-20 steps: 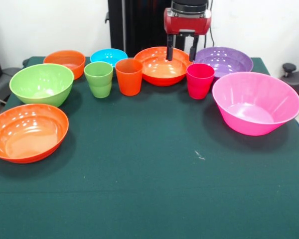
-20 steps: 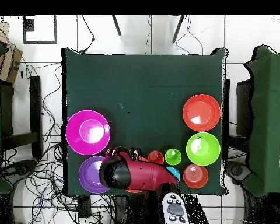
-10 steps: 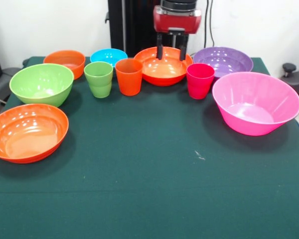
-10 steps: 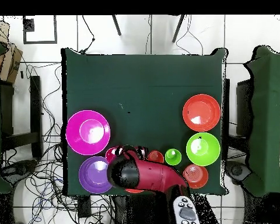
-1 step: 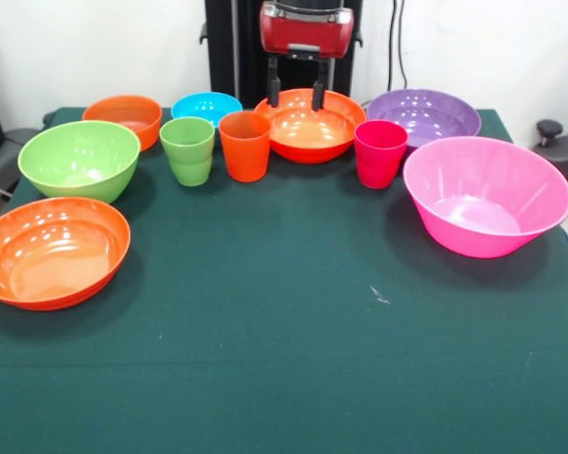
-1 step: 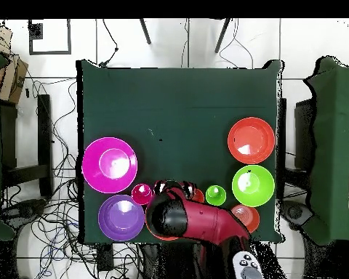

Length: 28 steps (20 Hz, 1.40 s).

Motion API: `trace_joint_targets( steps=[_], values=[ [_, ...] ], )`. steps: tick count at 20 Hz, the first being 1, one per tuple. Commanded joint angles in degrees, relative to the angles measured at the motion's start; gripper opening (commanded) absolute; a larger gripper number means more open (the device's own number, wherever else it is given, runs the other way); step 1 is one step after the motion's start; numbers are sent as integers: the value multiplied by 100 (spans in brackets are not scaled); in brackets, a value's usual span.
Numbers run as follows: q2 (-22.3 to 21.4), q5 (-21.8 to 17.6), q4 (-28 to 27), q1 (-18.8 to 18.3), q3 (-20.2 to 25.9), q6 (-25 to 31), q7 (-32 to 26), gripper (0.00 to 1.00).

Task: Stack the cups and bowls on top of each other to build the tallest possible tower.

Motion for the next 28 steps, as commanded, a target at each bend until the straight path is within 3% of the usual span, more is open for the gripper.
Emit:
trace_joint_targets(
  steps=[1,12,28],
  values=[
    [-50,-440,384,-163,609,308,300,100],
    [474,-790,219,-424,694,-56,284,100],
    [661,-955,99,-427,726,-184,497,100]
  ],
)
